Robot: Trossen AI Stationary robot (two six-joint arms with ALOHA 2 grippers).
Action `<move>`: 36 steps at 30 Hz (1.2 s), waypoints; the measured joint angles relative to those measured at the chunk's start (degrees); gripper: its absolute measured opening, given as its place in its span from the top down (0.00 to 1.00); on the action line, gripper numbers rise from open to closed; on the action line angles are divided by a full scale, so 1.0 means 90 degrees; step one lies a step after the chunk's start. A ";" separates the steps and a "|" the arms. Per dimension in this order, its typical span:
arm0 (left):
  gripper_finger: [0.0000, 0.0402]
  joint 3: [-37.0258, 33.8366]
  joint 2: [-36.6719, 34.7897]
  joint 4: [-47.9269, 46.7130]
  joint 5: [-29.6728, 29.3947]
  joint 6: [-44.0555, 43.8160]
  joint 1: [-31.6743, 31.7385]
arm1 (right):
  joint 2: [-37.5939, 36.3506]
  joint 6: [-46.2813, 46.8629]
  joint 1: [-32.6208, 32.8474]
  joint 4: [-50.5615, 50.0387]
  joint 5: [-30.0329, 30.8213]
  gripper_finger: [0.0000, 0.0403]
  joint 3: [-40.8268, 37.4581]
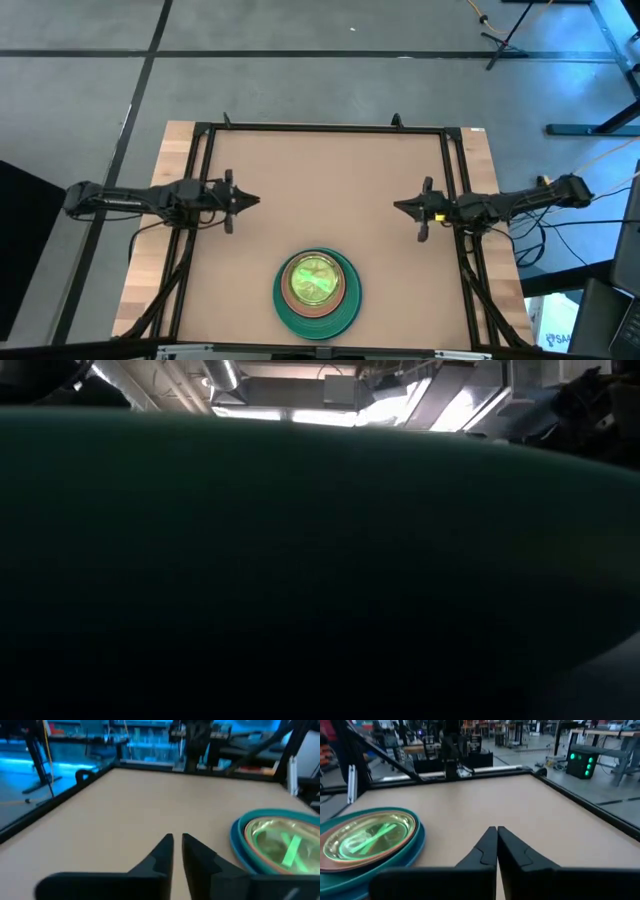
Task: Stack plastic plates
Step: Return to Home Position
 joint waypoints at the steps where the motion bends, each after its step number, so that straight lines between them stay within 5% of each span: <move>1: 0.94 -0.0026 -0.0150 -0.0014 0.0030 0.0002 0.0000 | -0.0159 -0.0001 0.0000 0.0000 0.0000 0.99 -0.0068; 17: 0.99 -0.0451 -0.1730 -0.0190 0.0488 -0.0124 0.0000 | -0.2043 0.0160 0.0010 -0.0631 -0.0179 0.99 -0.0512; 33: 0.98 -0.0449 -0.1822 -0.0222 0.0672 -0.0141 -0.0005 | -0.2138 0.0003 0.0010 -0.0660 -0.0231 0.99 -0.0512; 36: 0.98 -0.0449 -0.1822 -0.0230 0.0695 -0.0141 -0.0005 | -0.2138 -0.0194 0.0000 -0.0720 -0.0789 0.99 -0.0512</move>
